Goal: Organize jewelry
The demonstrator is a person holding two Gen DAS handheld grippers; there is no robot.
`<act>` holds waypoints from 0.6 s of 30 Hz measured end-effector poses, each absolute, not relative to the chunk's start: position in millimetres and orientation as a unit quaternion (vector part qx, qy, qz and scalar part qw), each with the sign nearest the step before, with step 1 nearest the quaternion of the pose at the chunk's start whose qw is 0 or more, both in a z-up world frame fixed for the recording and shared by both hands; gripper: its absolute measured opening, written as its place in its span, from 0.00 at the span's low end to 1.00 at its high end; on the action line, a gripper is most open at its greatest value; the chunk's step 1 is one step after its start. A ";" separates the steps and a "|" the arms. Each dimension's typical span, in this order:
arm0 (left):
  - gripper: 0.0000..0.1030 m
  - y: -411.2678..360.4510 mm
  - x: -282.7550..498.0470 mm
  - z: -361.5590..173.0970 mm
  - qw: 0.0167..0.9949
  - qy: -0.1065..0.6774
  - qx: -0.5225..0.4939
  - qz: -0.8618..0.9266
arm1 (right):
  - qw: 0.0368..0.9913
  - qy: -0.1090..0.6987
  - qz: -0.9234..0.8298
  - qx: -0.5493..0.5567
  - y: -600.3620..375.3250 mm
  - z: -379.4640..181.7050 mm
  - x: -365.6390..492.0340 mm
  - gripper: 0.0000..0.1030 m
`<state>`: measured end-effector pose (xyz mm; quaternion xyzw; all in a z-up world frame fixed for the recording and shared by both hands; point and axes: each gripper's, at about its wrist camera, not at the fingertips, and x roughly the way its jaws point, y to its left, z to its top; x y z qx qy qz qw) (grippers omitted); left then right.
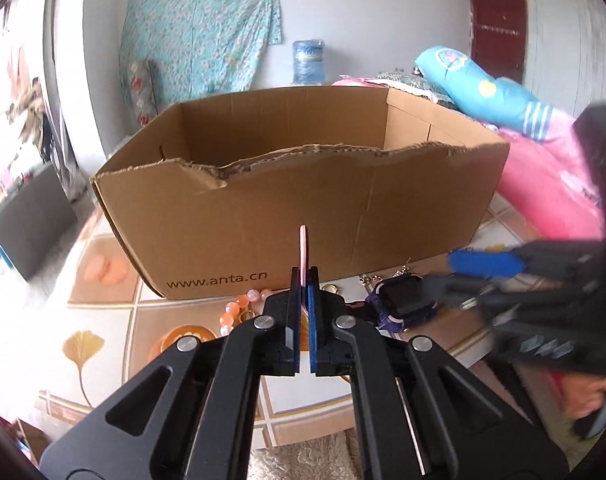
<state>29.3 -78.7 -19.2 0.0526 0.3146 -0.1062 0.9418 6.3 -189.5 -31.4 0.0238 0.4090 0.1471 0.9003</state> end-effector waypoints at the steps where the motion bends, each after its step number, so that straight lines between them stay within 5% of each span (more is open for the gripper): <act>1: 0.02 -84.6 28.0 -20.8 0.942 0.314 0.056 -0.105 | 0.902 0.406 0.147 0.030 -195.1 -27.6 0.8 0.35; 18: 0.02 -87.3 35.1 -32.1 0.938 0.326 0.079 -0.093 | 0.874 0.453 0.063 0.164 -282.6 -44.8 -11.2 0.33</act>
